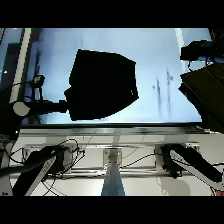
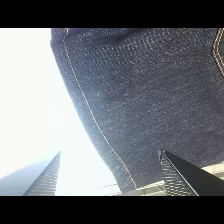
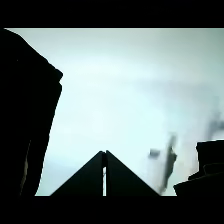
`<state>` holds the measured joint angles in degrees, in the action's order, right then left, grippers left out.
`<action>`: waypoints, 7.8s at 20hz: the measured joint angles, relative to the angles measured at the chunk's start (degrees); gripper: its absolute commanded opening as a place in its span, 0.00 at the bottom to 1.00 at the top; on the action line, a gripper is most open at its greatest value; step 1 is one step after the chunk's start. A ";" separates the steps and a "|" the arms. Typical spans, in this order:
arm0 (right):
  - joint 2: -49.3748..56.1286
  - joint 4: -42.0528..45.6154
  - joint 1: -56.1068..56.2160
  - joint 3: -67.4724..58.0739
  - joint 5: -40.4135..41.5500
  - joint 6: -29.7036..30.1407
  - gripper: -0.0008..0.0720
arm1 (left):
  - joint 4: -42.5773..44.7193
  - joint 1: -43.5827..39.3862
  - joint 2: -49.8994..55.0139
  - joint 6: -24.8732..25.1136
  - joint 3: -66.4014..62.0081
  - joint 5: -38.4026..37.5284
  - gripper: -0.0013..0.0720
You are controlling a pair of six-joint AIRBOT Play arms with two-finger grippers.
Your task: Fold the clothes and pants, and hang the long-sleeved shirts on hangers.
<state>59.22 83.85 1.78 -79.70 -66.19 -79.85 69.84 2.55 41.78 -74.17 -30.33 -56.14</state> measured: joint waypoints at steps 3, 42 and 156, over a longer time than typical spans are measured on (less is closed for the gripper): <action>0.00 0.00 0.00 0.00 0.02 0.00 0.04 | 0.00 0.00 0.00 -0.02 0.00 0.02 0.96; 28.11 -26.80 0.31 13.07 -14.23 6.84 0.98 | -5.07 0.00 0.00 -0.04 0.00 -6.43 0.96; 10.58 -9.62 -4.35 30.21 8.13 -3.69 0.98 | -23.58 -29.35 28.00 3.80 -10.58 -0.52 0.97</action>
<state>69.80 74.24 -2.57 -49.50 -58.06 -83.55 46.26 -26.81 69.78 -70.37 -40.91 -56.66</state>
